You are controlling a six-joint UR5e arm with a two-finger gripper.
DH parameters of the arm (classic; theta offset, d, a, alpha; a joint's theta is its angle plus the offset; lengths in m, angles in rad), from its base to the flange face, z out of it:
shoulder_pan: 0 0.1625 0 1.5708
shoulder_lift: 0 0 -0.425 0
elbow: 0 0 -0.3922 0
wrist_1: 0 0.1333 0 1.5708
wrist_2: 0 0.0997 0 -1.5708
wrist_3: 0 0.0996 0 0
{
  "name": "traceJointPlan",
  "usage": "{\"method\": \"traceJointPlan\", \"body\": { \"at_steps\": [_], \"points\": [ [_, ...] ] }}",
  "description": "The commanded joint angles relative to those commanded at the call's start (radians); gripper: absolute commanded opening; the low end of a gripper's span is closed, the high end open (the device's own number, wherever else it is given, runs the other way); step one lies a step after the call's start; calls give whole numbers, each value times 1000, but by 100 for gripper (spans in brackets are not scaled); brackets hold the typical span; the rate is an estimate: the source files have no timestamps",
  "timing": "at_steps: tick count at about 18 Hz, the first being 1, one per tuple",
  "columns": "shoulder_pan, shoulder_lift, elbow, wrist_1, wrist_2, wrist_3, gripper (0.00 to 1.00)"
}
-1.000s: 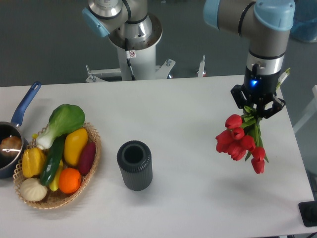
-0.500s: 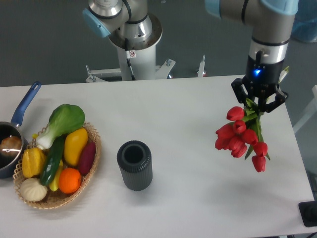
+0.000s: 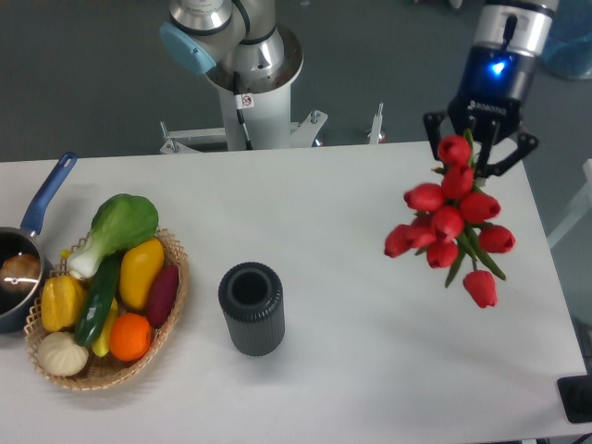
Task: Insert the flowers into the vase
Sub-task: 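Carry the tulips over the dark grey vase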
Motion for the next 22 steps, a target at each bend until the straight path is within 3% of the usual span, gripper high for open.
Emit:
{"method": "traceJointPlan", "body": {
  "at_steps": [4,10,15,22],
  "points": [
    [-11,57,-123,5,-184,-29,0],
    [-41,92,-221,6,-492,-23,0],
    [-106,48,-240,9,-525,58,0],
    [-132,-12,-223,12,-556,84,0]
  ]
}}
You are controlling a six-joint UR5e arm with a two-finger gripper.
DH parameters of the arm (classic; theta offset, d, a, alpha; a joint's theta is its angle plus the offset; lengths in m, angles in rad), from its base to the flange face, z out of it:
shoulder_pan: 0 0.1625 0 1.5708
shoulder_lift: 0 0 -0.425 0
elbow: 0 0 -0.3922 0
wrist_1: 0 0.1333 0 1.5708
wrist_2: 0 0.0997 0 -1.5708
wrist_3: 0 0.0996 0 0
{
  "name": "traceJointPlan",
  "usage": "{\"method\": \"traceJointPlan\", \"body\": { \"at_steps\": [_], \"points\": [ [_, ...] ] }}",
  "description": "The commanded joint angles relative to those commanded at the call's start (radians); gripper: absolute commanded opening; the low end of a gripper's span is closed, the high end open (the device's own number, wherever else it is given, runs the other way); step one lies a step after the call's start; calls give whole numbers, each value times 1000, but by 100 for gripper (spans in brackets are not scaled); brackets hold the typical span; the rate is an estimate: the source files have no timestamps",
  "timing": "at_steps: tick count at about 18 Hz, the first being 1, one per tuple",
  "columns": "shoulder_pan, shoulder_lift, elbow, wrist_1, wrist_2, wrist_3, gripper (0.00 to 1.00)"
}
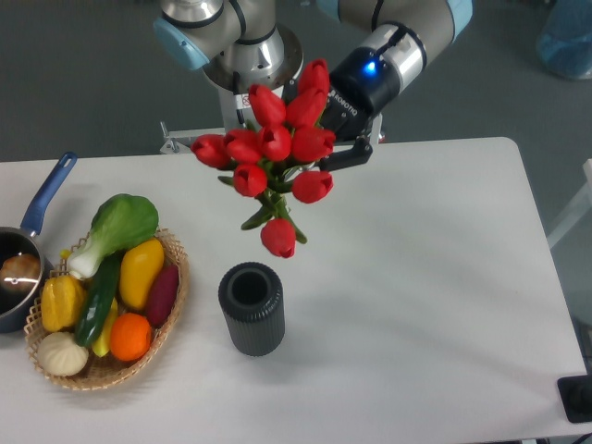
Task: Insert the flowers into the vase
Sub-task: 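Carry the tulips over the dark grey vase, then lower the tulip stems down into the vase opening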
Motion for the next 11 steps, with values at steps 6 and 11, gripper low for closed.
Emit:
{"method": "traceJointPlan", "body": {
  "at_steps": [6,11],
  "points": [
    [-25,-41,44,9,-9,-3,0],
    [-61,-104,101,15,-14,0,0]
  ]
}}
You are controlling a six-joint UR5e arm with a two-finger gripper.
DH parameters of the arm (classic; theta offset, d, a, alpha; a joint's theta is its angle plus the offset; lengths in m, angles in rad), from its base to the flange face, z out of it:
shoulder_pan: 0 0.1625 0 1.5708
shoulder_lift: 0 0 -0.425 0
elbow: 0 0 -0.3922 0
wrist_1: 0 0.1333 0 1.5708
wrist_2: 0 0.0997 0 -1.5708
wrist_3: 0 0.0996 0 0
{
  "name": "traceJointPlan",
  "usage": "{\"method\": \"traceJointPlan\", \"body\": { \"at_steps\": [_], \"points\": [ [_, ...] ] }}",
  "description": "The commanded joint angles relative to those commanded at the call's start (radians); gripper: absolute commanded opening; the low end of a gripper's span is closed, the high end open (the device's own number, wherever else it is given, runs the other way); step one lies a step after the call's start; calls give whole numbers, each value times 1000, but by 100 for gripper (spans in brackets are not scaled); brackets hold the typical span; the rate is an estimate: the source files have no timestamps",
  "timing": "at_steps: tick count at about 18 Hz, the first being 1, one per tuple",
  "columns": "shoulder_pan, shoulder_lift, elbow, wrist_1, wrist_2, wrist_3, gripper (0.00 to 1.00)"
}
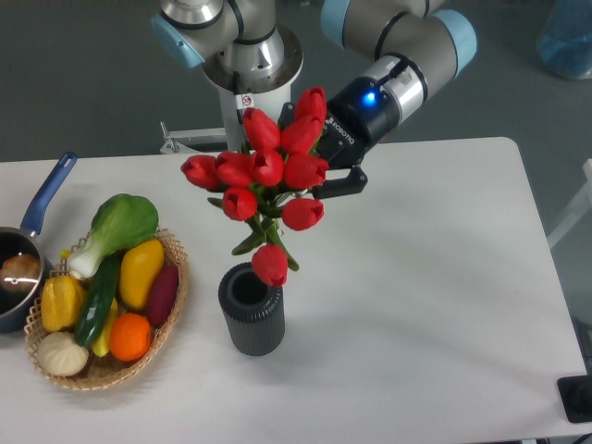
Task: Insert the flowers into the vase
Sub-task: 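Lower the tulip stems down into the vase opening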
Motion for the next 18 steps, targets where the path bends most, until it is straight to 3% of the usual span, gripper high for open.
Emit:
{"method": "traceJointPlan", "body": {
  "at_steps": [9,18],
  "points": [
    [-31,-63,11,40,-106,28,0],
    [-48,-110,45,41,-114,55,0]
  ]
}}
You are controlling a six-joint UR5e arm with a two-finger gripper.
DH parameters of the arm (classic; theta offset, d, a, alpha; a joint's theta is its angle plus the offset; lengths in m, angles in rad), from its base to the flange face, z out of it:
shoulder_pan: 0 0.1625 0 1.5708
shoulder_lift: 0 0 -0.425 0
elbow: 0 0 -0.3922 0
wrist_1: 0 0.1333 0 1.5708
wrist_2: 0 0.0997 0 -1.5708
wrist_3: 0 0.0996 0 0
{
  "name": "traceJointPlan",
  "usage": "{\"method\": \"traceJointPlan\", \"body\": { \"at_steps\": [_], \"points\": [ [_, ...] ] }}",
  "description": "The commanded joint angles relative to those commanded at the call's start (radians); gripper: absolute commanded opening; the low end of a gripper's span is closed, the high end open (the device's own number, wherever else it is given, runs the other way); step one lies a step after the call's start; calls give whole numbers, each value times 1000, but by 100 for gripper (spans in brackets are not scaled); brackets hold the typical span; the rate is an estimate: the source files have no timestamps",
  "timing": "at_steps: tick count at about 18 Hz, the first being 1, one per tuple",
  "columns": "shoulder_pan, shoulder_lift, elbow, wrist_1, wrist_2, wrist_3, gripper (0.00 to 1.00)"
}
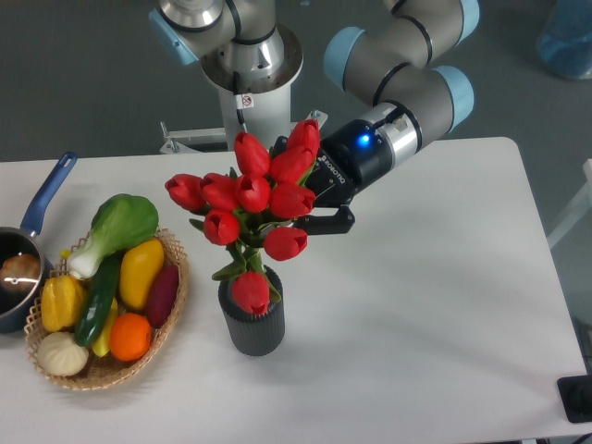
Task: Insert the flowers into the vase
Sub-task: 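Lower the tulip stems down into the vase opening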
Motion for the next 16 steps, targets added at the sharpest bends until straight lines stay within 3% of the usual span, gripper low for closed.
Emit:
{"method": "traceJointPlan", "body": {
  "at_steps": [16],
  "points": [
    [-41,-40,2,-2,-11,18,0]
  ]
}}
